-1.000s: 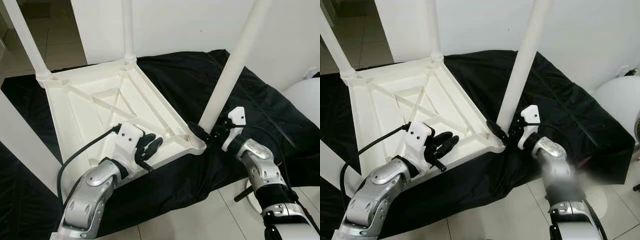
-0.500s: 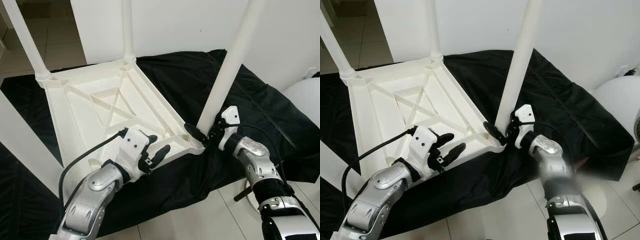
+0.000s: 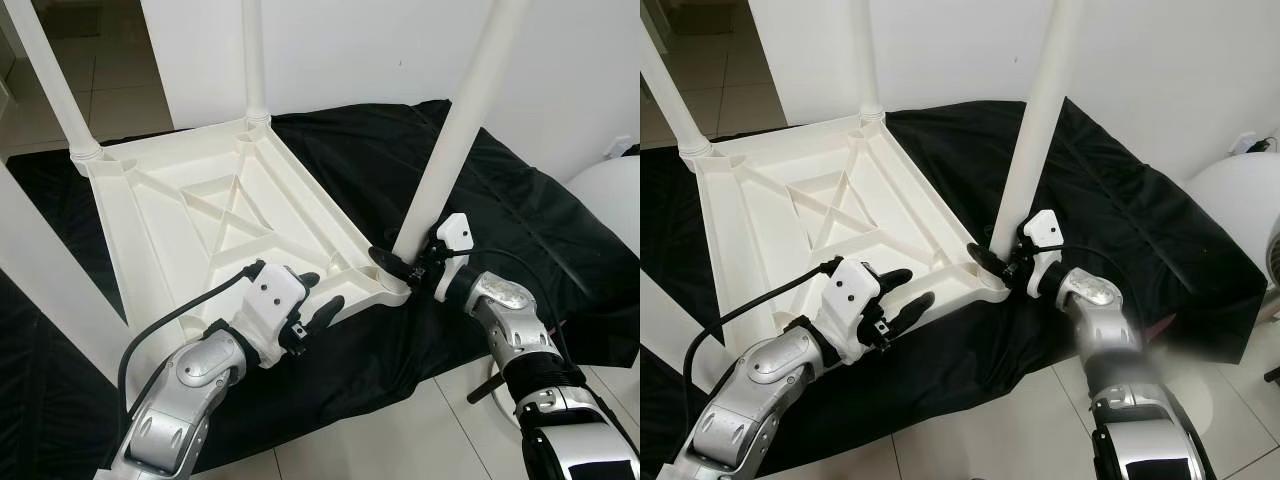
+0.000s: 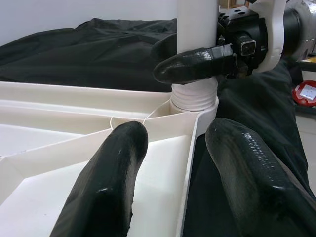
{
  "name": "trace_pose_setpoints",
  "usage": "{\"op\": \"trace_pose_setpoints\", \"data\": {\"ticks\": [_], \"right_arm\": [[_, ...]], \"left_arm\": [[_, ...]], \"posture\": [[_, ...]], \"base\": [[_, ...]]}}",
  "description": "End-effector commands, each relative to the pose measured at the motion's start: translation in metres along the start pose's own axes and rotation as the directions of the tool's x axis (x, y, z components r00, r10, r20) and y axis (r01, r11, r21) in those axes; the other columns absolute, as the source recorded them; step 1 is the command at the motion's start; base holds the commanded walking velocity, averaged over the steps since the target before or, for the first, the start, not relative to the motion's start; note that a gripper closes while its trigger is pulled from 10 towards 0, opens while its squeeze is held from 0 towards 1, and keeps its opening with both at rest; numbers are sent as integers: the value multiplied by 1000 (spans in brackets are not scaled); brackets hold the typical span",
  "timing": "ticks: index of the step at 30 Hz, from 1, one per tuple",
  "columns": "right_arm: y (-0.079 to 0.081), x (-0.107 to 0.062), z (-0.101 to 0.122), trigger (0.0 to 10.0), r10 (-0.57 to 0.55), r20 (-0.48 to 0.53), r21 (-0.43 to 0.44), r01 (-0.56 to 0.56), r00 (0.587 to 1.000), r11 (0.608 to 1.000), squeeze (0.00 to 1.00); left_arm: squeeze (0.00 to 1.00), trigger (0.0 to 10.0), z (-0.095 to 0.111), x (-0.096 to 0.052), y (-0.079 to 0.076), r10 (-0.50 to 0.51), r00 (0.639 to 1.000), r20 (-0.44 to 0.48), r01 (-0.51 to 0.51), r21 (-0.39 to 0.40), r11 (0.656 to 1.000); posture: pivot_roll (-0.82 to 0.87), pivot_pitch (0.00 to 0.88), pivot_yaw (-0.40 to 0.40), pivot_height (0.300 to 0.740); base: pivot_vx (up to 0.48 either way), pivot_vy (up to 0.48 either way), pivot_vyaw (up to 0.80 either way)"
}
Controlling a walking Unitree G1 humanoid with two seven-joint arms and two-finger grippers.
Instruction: Building children table
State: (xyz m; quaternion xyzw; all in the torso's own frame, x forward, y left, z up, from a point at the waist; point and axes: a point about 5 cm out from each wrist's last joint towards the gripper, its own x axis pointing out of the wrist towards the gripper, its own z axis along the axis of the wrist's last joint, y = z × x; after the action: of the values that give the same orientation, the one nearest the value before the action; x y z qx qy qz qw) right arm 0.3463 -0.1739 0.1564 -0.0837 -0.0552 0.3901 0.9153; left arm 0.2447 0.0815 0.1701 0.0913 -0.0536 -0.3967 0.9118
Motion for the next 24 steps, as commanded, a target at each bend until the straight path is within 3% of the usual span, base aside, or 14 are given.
{"op": "trace_pose_setpoints", "data": {"ticks": [1,2,3,4,10,17,22,23,24], "right_arm": [[4,0,-5,510,5,-19,-5,-6,1000,1000,0],[4,0,-5,510,5,-19,-5,-6,1000,1000,0],[5,-1,-6,2706,-3,-19,-7,3,1000,1000,0],[5,-1,-6,10000,-24,-15,6,24,1000,1000,0],[8,-2,-3,10000,-133,6,47,133,991,990,0],[15,-1,-7,10000,-260,-32,18,261,965,965,0],[29,2,-7,10000,-411,-49,89,414,910,906,0],[40,7,-10,10000,-522,-82,173,528,849,831,0],[40,7,-10,10000,-522,-82,173,528,849,831,0]], "left_arm": [[0,10000,-4,0,-2,18,1000,-12,-18,10,1000],[0,10000,-4,0,-2,18,1000,-12,-18,10,1000],[0,10000,-5,0,-3,18,1000,-13,-18,13,1000],[0,10000,-6,-1,-4,19,1000,-15,-18,13,1000],[0,10000,-7,-1,-4,24,1000,-19,-24,9,1000],[0,10000,-9,-1,-5,21,1000,-20,-21,9,1000],[0,10000,-10,-1,-5,20,1000,-24,-19,16,1000],[0,10000,-11,-1,-5,20,999,-26,-20,17,1000],[0,10000,-11,-1,-5,20,999,-26,-20,17,1000]], "posture": [[3,57,-42,740],[3,57,-42,740],[4,56,-43,740],[3,57,-43,740],[0,57,-45,740],[-6,53,-41,740],[-14,50,-37,740],[-15,48,-38,740],[-15,48,-38,740]], "base": [[0,0,0],[0,0,0],[0,0,0],[0,0,0],[0,0,0],[0,0,0],[0,0,0],[0,0,0],[0,0,0]]}}
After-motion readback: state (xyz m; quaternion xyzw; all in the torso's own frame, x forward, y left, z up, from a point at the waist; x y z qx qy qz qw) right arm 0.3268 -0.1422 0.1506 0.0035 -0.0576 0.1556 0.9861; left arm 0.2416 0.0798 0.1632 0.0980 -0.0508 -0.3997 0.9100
